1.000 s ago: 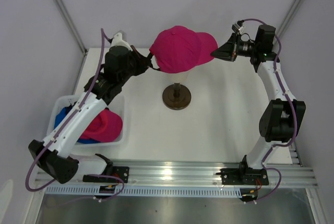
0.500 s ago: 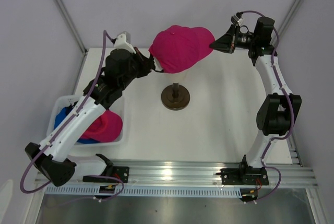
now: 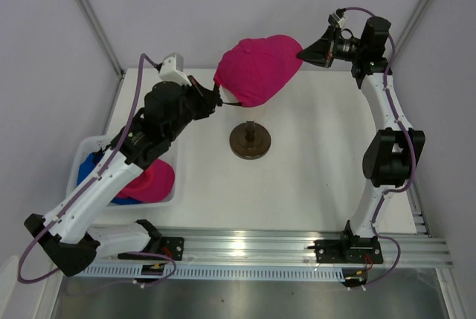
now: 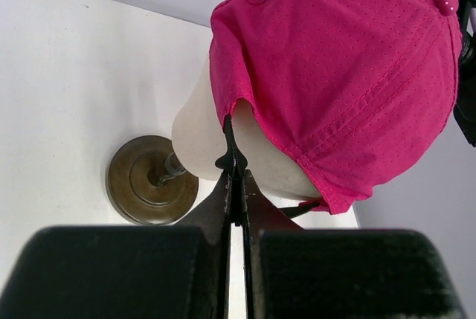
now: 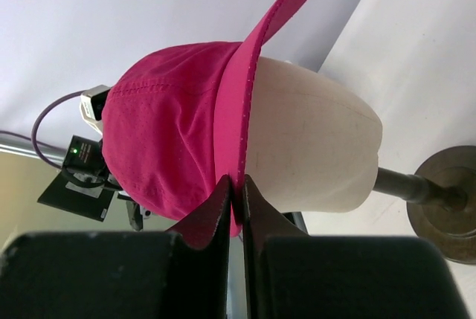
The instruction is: Stack the hats
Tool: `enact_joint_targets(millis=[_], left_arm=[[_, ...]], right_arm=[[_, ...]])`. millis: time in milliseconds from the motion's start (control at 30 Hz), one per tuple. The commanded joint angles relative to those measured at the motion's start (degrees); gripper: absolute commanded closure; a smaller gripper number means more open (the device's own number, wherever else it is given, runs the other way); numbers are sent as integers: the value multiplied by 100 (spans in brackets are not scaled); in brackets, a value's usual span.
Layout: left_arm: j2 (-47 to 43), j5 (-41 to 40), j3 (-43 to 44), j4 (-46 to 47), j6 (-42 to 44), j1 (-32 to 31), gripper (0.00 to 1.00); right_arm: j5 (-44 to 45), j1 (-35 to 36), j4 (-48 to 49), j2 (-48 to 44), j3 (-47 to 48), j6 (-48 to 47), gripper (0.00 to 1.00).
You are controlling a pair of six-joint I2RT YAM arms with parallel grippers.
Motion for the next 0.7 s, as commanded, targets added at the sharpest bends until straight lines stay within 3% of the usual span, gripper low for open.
enact_joint_targets(millis=[0,367,667], left_arm=[[-178,-137,213,252,0,-131,99],[-19,-523,-94,348,-254,-764,99],[86,-805,-349,269,-544,-949,99]], right_arm=[[475,-168,532,80,401,144,100],[572,-151,93,167,410,-198,100],[870,16,-1076,-86,-64,-1305,100]])
